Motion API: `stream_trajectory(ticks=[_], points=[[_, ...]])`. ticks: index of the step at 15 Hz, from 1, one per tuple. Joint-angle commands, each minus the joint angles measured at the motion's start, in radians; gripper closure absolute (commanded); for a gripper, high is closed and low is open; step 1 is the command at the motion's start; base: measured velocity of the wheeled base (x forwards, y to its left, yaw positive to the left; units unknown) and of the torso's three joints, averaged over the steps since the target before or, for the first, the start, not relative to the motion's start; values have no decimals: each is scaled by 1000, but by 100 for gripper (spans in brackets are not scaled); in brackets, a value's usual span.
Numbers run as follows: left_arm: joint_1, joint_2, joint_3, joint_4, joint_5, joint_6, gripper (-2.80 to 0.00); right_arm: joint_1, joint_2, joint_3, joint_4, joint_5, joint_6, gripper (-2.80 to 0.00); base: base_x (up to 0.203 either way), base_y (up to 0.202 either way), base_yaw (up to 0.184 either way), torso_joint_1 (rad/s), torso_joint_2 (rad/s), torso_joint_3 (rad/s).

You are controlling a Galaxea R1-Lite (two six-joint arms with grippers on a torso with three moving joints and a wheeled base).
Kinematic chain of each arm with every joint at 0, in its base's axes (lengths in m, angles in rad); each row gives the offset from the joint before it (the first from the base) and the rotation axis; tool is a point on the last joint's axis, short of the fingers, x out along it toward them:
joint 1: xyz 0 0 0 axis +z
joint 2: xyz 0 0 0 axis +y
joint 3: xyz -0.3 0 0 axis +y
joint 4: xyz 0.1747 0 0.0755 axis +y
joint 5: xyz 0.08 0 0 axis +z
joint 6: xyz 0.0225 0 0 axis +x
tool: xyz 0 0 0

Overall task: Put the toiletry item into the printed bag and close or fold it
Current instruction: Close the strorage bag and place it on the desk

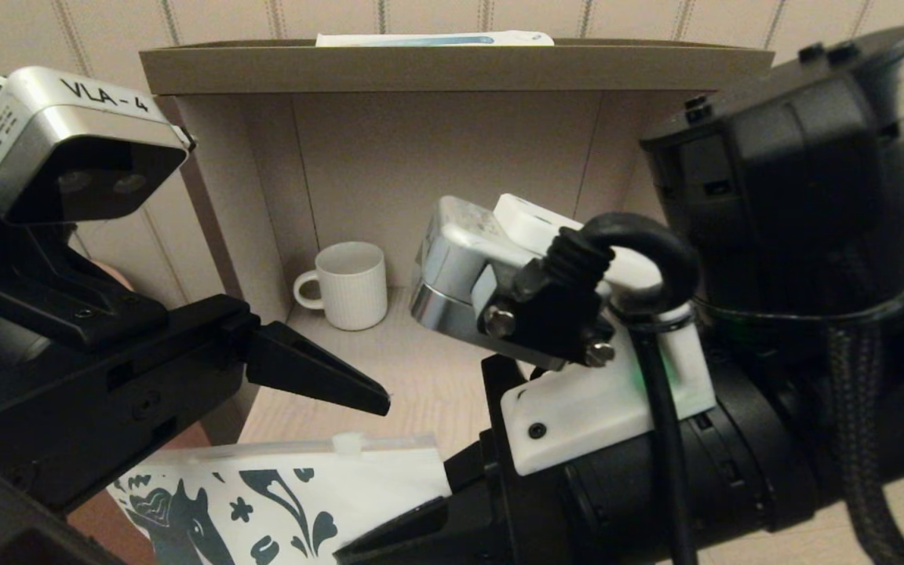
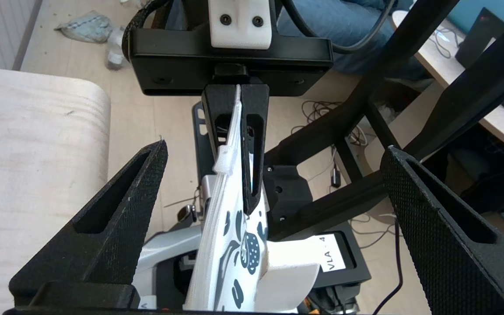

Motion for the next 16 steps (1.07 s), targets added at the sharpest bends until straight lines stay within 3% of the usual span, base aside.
stream_trajectory(ticks=[1, 12, 13, 16], points=[[0, 0, 4, 1, -7, 7, -280, 0, 0, 3, 2, 3, -1, 0, 0, 0, 0, 0, 0, 0], [0, -8, 8, 1, -2, 10, -280, 0, 0, 0, 0, 3, -4, 0, 0, 0, 0, 0, 0, 0], [0, -8, 9, 1, -2, 10, 0, 0, 0, -1, 0, 3, -4, 0, 0, 0, 0, 0, 0, 0], [0, -6, 9, 1, -3, 10, 0, -1, 0, -1, 0, 3, -2, 0, 0, 0, 0, 0, 0, 0]])
